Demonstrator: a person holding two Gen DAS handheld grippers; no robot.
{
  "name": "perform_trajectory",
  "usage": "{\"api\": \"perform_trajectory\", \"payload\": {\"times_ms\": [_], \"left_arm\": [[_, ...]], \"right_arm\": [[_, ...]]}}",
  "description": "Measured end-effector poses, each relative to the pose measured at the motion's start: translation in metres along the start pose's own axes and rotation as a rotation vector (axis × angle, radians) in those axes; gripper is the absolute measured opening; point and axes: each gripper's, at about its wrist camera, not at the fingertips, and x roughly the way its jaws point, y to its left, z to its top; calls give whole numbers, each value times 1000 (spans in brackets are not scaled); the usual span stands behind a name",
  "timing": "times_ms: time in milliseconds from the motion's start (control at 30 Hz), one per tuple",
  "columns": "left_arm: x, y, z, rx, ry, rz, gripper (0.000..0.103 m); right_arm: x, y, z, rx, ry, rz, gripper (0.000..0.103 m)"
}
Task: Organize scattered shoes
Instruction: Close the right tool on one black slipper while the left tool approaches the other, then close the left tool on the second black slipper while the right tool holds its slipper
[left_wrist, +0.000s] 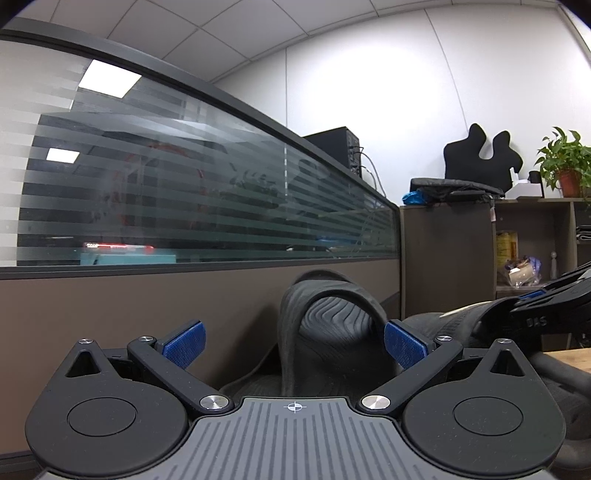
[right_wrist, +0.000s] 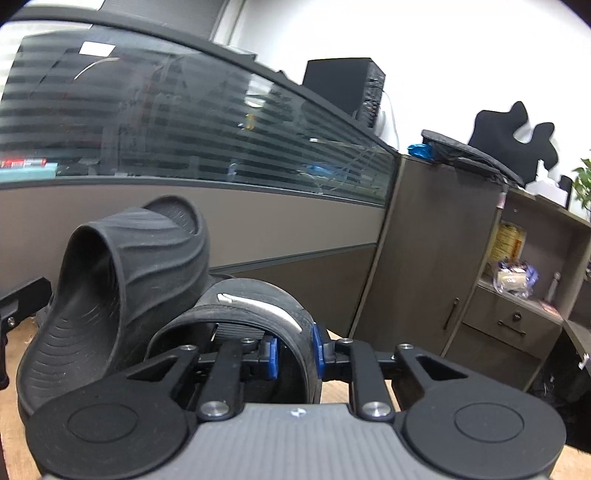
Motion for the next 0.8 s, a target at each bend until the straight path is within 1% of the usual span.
{"api": "perform_trajectory", "payload": {"times_ms": [133, 200, 267, 300, 400, 467, 600, 633, 700, 800], "left_arm": [[-1, -8, 0, 9, -4, -33, 103], [-1, -11, 1, 15, -4, -49, 103], [0, -17, 1, 34, -2, -75, 103], [2, -23, 2, 62, 0, -96, 103], [8, -41, 5, 174, 14, -138, 103], [11, -54, 7, 269, 16, -170, 103], [16, -83, 11, 431, 2, -230, 103], [17, -89, 11, 457, -5, -235, 103], [22, -108, 9, 563, -20, -235, 103], [33, -130, 3, 695, 9, -230, 103]], "right_arm": [[-14, -19, -6, 51, -5, -54, 20], [-22, -34, -12, 84, 3, -101, 21], [-28, -46, -18, 103, 16, -142, 21], [-31, -51, -22, 112, 25, -162, 21], [-34, -65, -34, 134, 62, -209, 21], [-33, -70, -42, 137, 90, -233, 21], [-27, -81, -61, 163, 163, -265, 22], [-26, -84, -65, 173, 179, -272, 22], [-26, -89, -74, 200, 199, -281, 21], [-29, -93, -82, 220, 210, -283, 20]]}}
